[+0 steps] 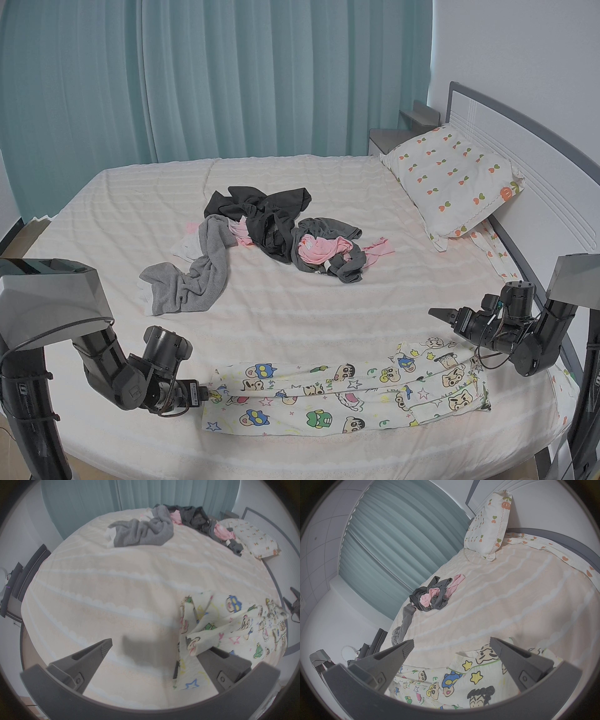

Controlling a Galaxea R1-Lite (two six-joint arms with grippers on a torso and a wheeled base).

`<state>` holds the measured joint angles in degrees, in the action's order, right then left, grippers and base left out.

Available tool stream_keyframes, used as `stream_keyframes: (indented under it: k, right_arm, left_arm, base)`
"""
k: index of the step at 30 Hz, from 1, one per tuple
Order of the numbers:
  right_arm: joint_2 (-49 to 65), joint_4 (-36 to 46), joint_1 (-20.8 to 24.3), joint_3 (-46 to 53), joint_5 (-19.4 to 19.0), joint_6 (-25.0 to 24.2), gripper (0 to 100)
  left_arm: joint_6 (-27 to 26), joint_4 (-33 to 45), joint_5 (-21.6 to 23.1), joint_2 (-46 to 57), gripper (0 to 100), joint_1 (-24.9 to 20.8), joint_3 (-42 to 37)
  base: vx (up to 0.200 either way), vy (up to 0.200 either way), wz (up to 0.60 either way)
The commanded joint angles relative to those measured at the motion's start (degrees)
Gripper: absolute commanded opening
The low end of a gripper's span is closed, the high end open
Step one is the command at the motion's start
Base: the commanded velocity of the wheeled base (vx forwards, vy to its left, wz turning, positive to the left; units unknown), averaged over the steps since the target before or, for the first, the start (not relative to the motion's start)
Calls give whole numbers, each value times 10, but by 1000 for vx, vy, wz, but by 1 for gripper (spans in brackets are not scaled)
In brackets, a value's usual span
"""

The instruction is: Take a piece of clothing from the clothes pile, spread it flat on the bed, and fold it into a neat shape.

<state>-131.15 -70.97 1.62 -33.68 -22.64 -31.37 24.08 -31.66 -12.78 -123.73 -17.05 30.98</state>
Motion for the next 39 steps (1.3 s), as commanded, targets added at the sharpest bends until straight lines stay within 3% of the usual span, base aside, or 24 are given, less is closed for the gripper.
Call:
stream_keyframes:
  k: [1,8,14,18,25,32,39]
  right_arm:
    - [-1,0,0,0,0,1,100]
    - [-1,0,0,0,1,0,100]
    - [-1,0,0,0,1,1,100]
    - [-2,0,0,0,1,1,100]
    - [-3,-8,-1,0,1,1,100]
    - [-2,-14,-1,4,1,1,100]
    - [-3,-27,-1,8,1,1,100]
  left_arm:
    - [3,-2,10,45,100,4,10]
    - [59,5,121,100,100,6,8]
    - [59,8,132,91,100,30,15]
    - [61,10,131,41,100,23,36]
    - [59,-3,125,-45,100,-32,80]
    - [57,-2,63,-96,100,-63,123]
    - [57,-4,53,-107,100,-76,129]
  base:
    - [0,0,0]
    - [0,0,0]
    - [0,0,0]
    - [0,0,0]
    - [0,0,0]
    - [0,0,0]
    - [0,0,0]
